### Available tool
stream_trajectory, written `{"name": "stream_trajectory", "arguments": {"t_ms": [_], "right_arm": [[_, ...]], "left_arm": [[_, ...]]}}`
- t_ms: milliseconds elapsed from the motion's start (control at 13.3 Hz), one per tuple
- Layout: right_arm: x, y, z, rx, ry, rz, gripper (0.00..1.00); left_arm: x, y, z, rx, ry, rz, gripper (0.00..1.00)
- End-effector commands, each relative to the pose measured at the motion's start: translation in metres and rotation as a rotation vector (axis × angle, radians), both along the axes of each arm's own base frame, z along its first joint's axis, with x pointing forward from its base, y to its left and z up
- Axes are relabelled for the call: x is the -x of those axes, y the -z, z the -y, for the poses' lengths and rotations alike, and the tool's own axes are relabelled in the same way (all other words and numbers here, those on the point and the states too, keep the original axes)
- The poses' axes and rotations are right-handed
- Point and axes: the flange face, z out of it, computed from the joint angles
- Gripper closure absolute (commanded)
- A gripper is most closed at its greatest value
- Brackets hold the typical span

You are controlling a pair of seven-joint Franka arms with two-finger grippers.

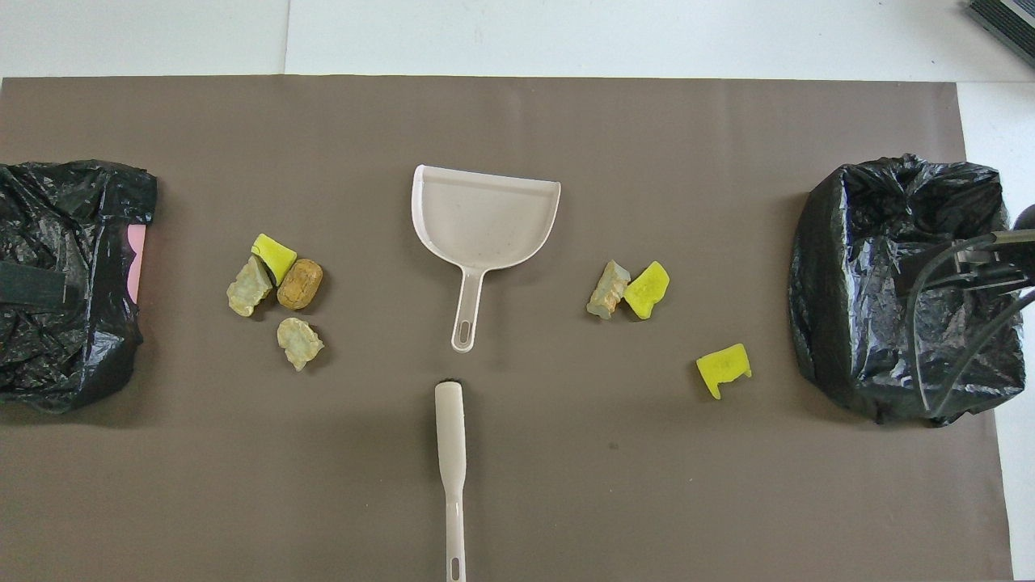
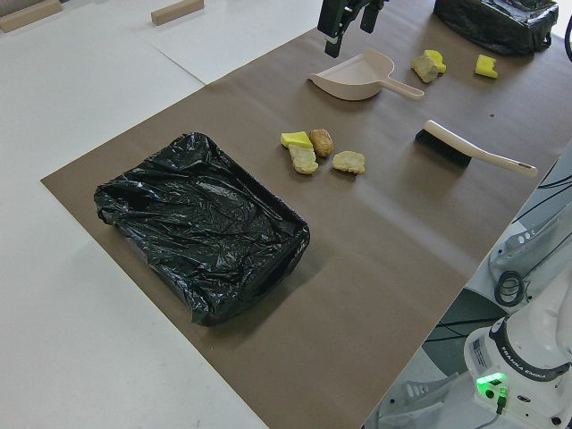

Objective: Sweep and dump trash in bin

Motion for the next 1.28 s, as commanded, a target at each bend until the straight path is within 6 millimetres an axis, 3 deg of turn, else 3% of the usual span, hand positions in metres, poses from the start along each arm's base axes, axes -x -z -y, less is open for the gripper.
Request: {"name": "stream_trajectory", "arguments": {"t_ms": [0,527,677,903,1054,1204], "right_arm": [[-0.003,-0.004,0.002,-0.066,0.024,0.004,0.00],[0.001,-0.005,0.002,-0.056,0.010,0.004,0.00],[0.013,0.003,-0.006,-0.052,0.006,0.013,0.00],[0.011,0.008,-0.006,-0.049,-0.028,0.044,0.00],[0.005,0.013,-0.011,-0.051,-0.053,0.043,0.00],[-0.004,0.025,-0.039,-0.053,-0.096,0.042,0.00]], "left_arm": [[0.010,0.001,-0.003,0.013,0.011,-0.002,0.00],[0.012,0.002,0.000,0.014,0.009,-0.015,0.00],[0.012,0.002,0.000,0.014,0.006,-0.015,0.00],[0.011,0.001,0.006,0.012,0.016,-0.009,0.00],[0.014,0.007,0.029,0.010,0.058,-0.018,0.00],[0.037,0.017,0.052,0.007,0.064,-0.037,0.00]]}}
